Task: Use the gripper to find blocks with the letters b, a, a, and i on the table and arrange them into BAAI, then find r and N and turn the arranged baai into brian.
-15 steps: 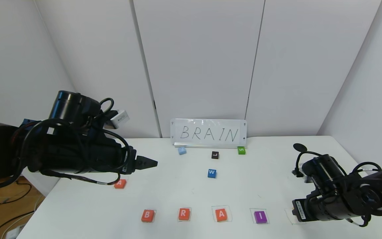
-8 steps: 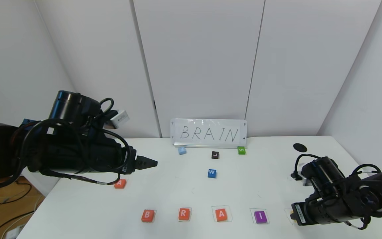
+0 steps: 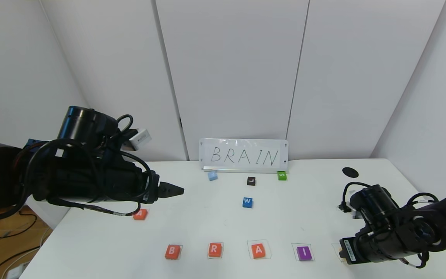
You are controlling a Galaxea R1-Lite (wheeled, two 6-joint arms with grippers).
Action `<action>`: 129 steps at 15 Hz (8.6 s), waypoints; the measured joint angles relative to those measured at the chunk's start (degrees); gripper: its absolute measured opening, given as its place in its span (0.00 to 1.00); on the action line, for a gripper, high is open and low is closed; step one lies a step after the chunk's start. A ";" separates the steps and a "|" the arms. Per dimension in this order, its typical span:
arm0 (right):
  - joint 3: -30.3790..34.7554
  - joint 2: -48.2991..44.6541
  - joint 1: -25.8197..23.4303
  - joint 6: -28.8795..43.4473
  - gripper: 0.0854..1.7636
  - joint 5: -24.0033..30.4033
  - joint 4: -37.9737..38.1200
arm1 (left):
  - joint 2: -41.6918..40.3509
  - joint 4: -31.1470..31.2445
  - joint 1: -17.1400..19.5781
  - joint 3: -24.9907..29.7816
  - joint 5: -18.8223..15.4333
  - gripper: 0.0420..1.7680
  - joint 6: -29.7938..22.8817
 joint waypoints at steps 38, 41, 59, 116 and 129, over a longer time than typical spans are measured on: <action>-1.62 3.12 -0.26 -3.61 0.28 -0.50 0.00 | 0.27 -0.05 0.00 0.00 0.00 0.97 0.05; -1.65 3.19 -0.28 -3.61 0.37 -0.45 0.13 | 0.24 -0.02 0.02 0.00 -0.02 0.97 0.07; -2.10 3.06 -0.83 -3.58 0.91 -0.45 0.16 | -0.02 0.02 0.00 0.00 -0.09 0.97 0.07; -24.28 -81.84 -9.92 -3.22 0.97 -1.95 57.58 | -66.22 41.72 7.94 5.07 9.41 0.97 7.66; -14.96 -104.78 -13.57 -6.42 0.97 -2.17 64.94 | -87.33 47.85 15.02 17.16 8.20 0.97 9.55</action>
